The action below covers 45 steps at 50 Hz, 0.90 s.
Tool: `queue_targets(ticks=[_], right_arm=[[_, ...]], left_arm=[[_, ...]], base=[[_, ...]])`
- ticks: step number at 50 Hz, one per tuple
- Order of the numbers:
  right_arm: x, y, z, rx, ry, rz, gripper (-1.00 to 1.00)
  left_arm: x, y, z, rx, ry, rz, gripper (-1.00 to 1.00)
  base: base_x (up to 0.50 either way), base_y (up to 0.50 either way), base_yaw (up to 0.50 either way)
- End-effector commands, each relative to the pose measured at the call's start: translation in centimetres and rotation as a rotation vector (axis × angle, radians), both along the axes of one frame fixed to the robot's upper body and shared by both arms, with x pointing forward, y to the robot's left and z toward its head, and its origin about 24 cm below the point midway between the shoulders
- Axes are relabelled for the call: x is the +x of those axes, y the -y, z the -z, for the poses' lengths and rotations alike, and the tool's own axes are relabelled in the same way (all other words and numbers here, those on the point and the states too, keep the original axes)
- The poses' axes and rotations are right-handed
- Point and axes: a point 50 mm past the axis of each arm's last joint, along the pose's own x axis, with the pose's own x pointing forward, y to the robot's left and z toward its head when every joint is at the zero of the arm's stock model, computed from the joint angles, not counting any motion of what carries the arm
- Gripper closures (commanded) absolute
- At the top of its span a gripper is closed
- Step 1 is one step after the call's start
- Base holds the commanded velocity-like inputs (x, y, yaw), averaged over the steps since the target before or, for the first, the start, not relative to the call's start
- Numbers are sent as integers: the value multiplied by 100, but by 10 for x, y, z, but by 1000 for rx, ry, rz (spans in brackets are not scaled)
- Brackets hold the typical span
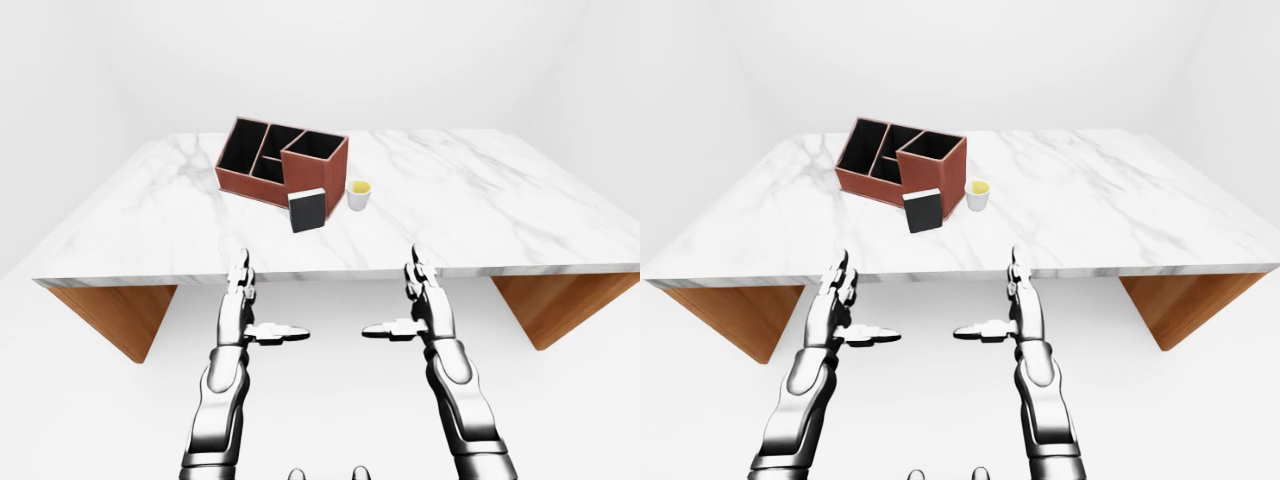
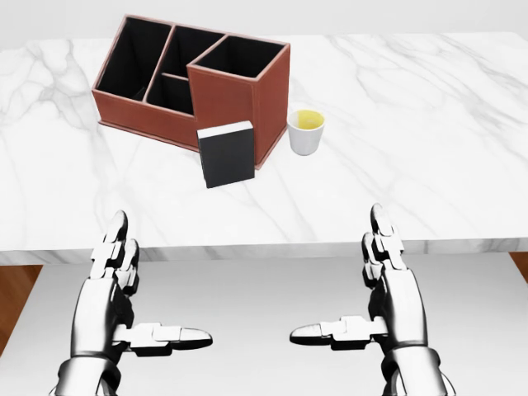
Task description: Pick up the book and place it in the right compartment of the caddy.
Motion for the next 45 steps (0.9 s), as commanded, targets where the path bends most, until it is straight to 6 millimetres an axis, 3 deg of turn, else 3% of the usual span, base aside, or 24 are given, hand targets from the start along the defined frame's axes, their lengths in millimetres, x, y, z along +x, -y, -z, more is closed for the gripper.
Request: queue_targets(ticks=[1,23,45], right_arm=[[4,7,-4,-4,12,-3,-100],[5,2,-3,-40,45,-29,-100],[8,-3,-6,-35,68,-52,-100]], left_arm=[[0,-6,-2,-11,-10,-1,-100],[-4,-6,-12,13,23,-4,-100],[-4,-8,-18,21,35,-6,-100]], base=[[0,0,0],[0,0,0],[0,50,0]])
